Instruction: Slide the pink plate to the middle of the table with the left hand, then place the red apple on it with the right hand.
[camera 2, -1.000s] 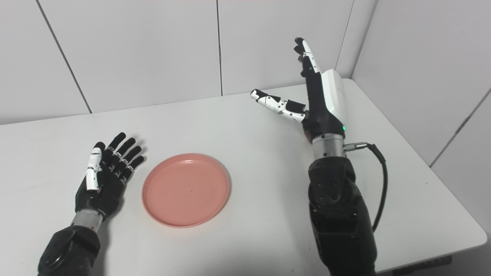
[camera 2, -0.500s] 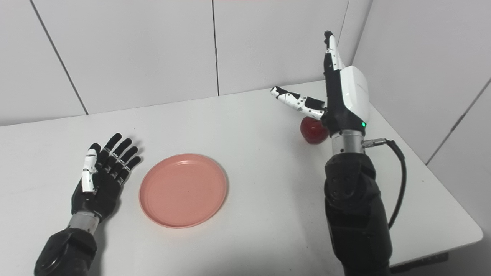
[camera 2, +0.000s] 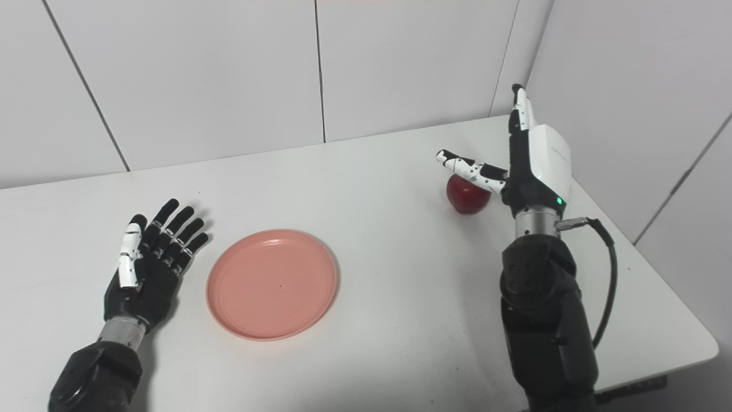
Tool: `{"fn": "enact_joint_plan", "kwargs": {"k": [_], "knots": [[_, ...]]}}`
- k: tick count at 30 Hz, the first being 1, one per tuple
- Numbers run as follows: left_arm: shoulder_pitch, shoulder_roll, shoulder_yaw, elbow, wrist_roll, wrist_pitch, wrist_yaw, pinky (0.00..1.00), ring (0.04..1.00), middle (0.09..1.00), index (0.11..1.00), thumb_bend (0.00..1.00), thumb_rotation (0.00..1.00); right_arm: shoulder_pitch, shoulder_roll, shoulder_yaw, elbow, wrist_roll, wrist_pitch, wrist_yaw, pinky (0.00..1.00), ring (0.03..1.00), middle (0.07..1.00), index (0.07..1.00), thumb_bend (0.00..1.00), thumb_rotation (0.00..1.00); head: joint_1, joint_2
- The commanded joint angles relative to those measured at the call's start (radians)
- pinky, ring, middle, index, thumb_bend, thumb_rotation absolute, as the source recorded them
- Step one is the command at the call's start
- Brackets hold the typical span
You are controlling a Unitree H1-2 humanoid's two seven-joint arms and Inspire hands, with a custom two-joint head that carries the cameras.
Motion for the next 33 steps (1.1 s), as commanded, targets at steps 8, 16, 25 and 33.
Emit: {"fn": "enact_joint_plan", "kwargs": {"k": [8, 16, 25, 33], "knots": [[0.004, 0.006, 0.004, 0.019, 0.005, 0.019, 0.012, 0.86, 0.866, 0.874, 0.865, 0.35, 1.0, -0.031, -0.032, 0.001, 0.047, 0.019, -0.012, -0.045, 0.8, 0.924, 0.975, 1.0, 1.0, 0.52, 0.005, 0.004], [0.003, 0.007, 0.006, 0.018, 0.004, 0.022, 0.013, 0.86, 0.87, 0.877, 0.868, 0.36, 1.0, -0.038, -0.043, 0.02, 0.115, 0.056, -0.045, -0.074, 0.83, 0.954, 0.999, 1.0, 1.0, 0.49, 0.006, 0.004], [0.007, 0.009, 0.002, 0.008, 0.006, 0.025, 0.012, 0.86, 0.872, 0.879, 0.87, 0.36, 1.0, -0.045, -0.053, 0.054, 0.158, 0.078, -0.027, -0.063, 0.84, 0.968, 1.0, 1.0, 1.0, 0.53, 0.01, 0.012], [0.011, 0.007, -0.003, 0.0, 0.014, 0.029, 0.021, 0.86, 0.867, 0.876, 0.867, 0.36, 1.0, -0.053, -0.06, 0.068, 0.194, 0.096, -0.03, -0.069, 0.84, 0.966, 1.0, 1.0, 1.0, 0.53, 0.019, 0.014]]}}
